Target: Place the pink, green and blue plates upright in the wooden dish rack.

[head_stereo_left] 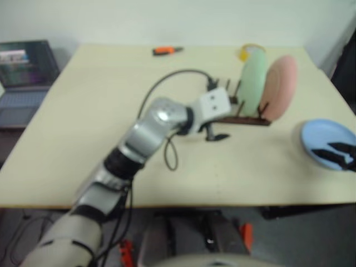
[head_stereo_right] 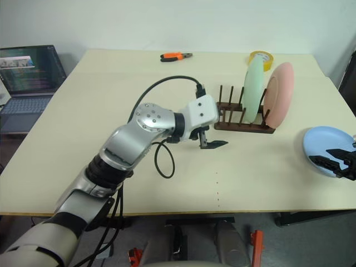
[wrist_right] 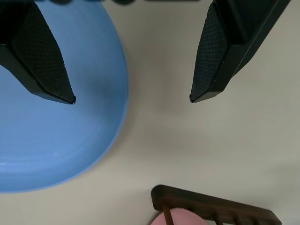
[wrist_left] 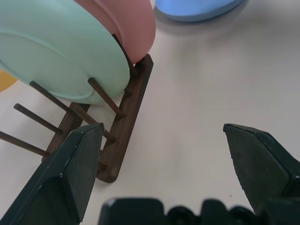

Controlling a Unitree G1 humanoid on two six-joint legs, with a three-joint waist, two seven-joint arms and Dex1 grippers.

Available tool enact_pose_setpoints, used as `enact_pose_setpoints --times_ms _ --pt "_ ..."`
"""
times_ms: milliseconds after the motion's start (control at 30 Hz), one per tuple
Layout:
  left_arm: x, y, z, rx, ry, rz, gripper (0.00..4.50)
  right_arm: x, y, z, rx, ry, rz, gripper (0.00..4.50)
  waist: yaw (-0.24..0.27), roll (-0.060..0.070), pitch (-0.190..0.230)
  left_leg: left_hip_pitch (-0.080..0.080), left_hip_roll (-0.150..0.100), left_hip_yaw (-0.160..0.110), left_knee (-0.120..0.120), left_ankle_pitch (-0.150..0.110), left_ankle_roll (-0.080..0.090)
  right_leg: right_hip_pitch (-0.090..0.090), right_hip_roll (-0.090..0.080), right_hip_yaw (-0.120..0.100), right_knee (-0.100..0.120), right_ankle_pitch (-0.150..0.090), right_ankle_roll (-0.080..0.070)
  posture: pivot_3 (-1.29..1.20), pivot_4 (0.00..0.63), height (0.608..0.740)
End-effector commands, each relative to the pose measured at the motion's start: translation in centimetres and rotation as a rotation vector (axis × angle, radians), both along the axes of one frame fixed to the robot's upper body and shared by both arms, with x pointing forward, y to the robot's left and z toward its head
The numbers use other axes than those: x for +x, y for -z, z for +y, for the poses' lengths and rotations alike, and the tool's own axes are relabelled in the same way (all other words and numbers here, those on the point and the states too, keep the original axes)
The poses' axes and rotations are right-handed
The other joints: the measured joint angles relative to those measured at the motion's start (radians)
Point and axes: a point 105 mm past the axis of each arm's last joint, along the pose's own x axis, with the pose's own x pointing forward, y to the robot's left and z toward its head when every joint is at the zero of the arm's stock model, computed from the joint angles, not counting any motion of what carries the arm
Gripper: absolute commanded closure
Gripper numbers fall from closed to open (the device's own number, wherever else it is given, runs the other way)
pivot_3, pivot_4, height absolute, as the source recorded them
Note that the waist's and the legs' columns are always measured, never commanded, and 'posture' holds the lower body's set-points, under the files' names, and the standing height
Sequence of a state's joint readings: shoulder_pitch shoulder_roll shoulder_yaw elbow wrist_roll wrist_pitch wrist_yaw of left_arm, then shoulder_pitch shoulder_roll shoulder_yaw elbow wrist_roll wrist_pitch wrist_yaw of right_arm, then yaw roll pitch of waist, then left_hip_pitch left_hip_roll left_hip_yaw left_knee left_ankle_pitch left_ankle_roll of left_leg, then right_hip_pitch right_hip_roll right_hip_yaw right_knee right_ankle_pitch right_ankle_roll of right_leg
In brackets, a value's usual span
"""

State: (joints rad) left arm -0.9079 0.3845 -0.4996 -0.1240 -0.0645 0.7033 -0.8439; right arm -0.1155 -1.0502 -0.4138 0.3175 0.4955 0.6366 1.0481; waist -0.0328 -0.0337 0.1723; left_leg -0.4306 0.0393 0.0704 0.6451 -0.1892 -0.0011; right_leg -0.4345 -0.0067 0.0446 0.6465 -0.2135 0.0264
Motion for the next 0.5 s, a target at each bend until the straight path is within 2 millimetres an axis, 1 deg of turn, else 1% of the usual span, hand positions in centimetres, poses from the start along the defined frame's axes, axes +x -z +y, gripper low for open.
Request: enact_pose_setpoints --times_ms 33,67,133,200,267,367,433,500 --pt "-0.2 -0.9 0.1 -0.027 -0.012 -0.037 0.02 0.1 -1.4 0.1 -0.002 -0.017 -0.037 0.23 0.0 0.0 0.0 0.0 0.0 0.0 0.0 0.0 0.0 0.0 0.0 0.0 0.0 0.0 0.0 0.0 0.15 0.74" --pt "-0.2 -0.9 0.1 -0.028 -0.012 -0.035 0.02 0.1 -1.4 0.2 0.002 -0.019 -0.037 0.23 0.0 0.0 0.0 0.0 0.0 0.0 0.0 0.0 0.0 0.0 0.0 0.0 0.0 0.0 0.0 0.0 0.15 0.74" --pt "-0.2 -0.7 0.1 -0.03 -0.018 -0.027 0.02 0.1 -2.1 0.7 0.051 -0.035 -0.066 0.23 0.0 0.0 0.0 0.0 0.0 0.0 0.0 0.0 0.0 0.0 0.0 0.0 0.0 0.0 0.0 0.0 0.15 0.74" --pt "-0.2 -0.2 0.3 -0.028 -0.023 -0.011 0.02 0.2 -2.8 1.4 0.113 -0.049 -0.103 0.23 0.0 0.0 0.0 0.0 0.0 0.0 0.0 0.0 0.0 0.0 0.0 0.0 0.0 0.0 0.0 0.0 0.15 0.74" --pt "-0.2 0.6 0.4 -0.026 -0.034 0.013 0.02 0.2 -2.9 1.6 0.124 -0.044 -0.117 0.23 0.0 0.0 0.0 0.0 0.0 0.0 0.0 0.0 0.0 0.0 0.0 0.0 0.0 0.0 0.0 0.0 0.15 0.74" --pt "0.3 1.6 0.9 0.003 -0.067 0.012 0.02 -0.2 -2.0 2.2 0.12 -0.05 -0.092 0.23 0.002 0.0 0.0 0.0 0.0 -0.001 0.0 0.0 0.0 0.001 0.0 -0.001 0.0 0.0 0.0 0.0 0.15 0.74" --pt "0.2 1.7 0.9 0.006 -0.068 0.013 0.02 -0.3 -1.1 2.7 0.095 -0.063 -0.067 0.23 0.003 0.0 0.0 0.0 0.0 -0.002 0.0 0.0 0.0 0.001 0.0 -0.001 0.0 0.0 0.0 0.0 0.15 0.74" --pt "0.2 1.7 0.9 0.002 -0.068 0.015 0.02 -0.1 -0.2 2.7 0.028 -0.061 -0.048 0.23 0.002 0.0 0.0 0.0 0.0 -0.002 0.0 0.0 0.0 0.001 0.0 -0.001 0.0 0.0 0.0 0.0 0.15 0.74"
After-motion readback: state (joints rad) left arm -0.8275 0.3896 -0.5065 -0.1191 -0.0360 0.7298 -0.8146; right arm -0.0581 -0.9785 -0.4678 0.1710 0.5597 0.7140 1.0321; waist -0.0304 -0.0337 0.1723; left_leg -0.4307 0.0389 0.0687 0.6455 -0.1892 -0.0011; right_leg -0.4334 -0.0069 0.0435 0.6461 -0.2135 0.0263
